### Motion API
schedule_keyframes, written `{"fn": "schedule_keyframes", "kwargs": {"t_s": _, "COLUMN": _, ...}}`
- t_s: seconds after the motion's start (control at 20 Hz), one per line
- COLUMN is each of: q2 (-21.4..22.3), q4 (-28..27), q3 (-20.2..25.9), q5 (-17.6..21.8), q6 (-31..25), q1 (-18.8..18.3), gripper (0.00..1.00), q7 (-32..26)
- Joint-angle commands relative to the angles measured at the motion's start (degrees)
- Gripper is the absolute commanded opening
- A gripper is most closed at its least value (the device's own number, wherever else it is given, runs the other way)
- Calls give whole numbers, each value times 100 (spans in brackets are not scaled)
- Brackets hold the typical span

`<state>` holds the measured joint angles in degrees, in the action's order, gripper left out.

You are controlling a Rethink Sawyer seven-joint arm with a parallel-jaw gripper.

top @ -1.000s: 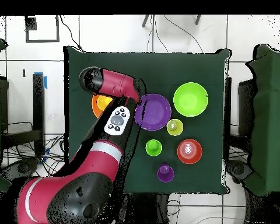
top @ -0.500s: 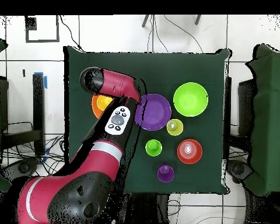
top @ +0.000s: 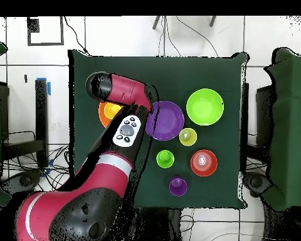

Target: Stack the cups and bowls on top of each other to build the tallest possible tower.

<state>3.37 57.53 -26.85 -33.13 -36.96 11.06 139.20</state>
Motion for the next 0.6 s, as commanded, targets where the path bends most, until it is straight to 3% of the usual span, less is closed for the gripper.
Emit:
{"fn": "schedule_keyframes", "kwargs": {"t_s": 0.05, "q2": 443, "q4": 573, "q3": 707, "q5": 405, "q6": -138, "q1": -134, "gripper": 100, "q7": -75}}
{"fn": "schedule_keyframes", "kwargs": {"t_s": 0.6, "q2": 726, "q4": 727, "q3": 819, "q5": 426, "q6": -349, "q1": -207, "gripper": 100, "q7": -189}}
